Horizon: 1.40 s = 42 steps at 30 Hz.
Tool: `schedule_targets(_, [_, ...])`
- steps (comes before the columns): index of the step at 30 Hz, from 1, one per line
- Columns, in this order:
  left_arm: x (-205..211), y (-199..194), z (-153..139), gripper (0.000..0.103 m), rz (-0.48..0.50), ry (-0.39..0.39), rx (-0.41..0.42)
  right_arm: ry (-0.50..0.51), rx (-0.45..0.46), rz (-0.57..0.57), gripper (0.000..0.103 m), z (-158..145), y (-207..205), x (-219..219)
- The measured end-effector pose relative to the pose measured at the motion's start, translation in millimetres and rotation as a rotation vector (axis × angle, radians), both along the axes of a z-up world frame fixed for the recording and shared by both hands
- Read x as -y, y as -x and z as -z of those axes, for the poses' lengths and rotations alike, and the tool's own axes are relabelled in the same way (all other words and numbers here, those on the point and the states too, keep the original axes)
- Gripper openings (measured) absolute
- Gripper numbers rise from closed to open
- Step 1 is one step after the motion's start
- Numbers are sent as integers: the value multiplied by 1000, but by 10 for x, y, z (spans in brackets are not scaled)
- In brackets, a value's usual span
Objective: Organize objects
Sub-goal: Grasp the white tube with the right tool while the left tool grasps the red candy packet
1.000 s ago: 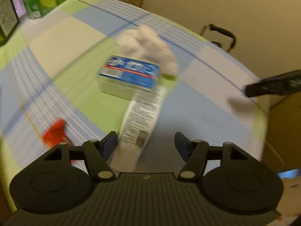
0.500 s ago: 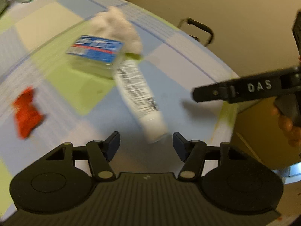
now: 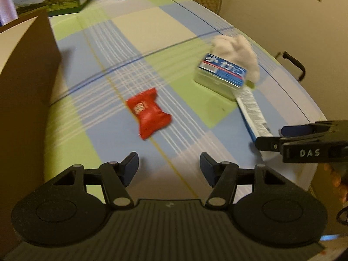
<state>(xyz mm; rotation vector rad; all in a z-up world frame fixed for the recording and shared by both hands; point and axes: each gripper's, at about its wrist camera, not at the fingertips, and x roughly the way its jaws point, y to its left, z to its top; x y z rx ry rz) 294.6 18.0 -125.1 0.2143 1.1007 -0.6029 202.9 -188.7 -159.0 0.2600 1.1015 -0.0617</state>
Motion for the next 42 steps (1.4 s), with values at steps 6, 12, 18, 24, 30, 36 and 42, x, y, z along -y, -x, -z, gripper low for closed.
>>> schedule_targets(6, [12,-230,40,61,-68,15,0,67,19,-52,40,58,-28,-25])
schedule_targets(12, [171,-511,134,60,-113,-6,4,67,10,-24,30,38,18,211])
schedule_targets(18, [260,-702,298,49,-144,-42,-26,69,15,3,30,6,95,444])
schedule_targets(24, [254,-701,313,31,-155,-40,-20,73,30,-13,30,-1,116,486])
schedule_targets(30, [204,-535,306,26,-150,-52,-16,94,38,-30,32,22,64,478])
schedule_targets(36, [99,-269,276,26,-145,-61,-36,141,33,-65,32,37,46,415])
schedule_targets(42, [107,-18,266,26,-118,-59,-50,158,24,-70,31,47,46,376])
